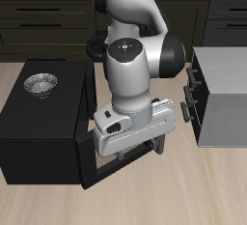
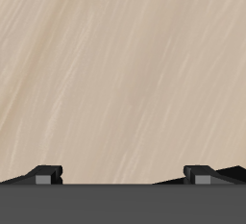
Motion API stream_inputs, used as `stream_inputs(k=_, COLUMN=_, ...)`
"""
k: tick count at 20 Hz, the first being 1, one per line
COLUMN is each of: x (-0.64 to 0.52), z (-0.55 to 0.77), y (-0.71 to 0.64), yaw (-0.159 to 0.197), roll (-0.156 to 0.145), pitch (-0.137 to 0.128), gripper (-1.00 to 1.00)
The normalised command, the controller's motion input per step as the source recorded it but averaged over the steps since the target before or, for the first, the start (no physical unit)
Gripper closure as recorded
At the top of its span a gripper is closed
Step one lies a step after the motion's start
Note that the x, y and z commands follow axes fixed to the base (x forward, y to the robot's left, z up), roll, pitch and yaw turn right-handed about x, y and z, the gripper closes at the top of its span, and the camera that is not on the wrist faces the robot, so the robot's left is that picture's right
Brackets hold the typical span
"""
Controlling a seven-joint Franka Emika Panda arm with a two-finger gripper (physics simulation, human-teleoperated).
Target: Close the top and middle drawer of the white cabinet and close the microwave
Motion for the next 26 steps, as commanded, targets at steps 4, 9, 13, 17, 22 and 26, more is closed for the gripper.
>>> stream_inputs(k=4, x=-0.29, z=0.11, y=-0.36, yaw=0.063, roll=0.013, pitch=0.012, gripper=-1.0)
stream_inputs(k=9, x=-0.3, z=0.01, y=-0.34, yaw=0.066, roll=-0.005, pitch=-0.001, gripper=-1.0)
stream_inputs(k=13, x=-0.34, z=0.1, y=-0.3, yaw=0.045, roll=0.024, pitch=-0.016, gripper=-1.0)
stream_inputs(k=17, x=-0.22, z=0.08, y=-0.28, yaw=0.108, roll=-0.032, pitch=0.006, gripper=-1.0)
stream_inputs(k=22, x=-0.27, z=0.09, y=-0.22, yaw=0.086, roll=-0.007, pitch=-0.017, gripper=-1.0)
stream_inputs(k=26, x=-0.2, z=-0.06, y=-0.21, yaw=0.099, roll=0.005, pitch=0.01, gripper=-1.0)
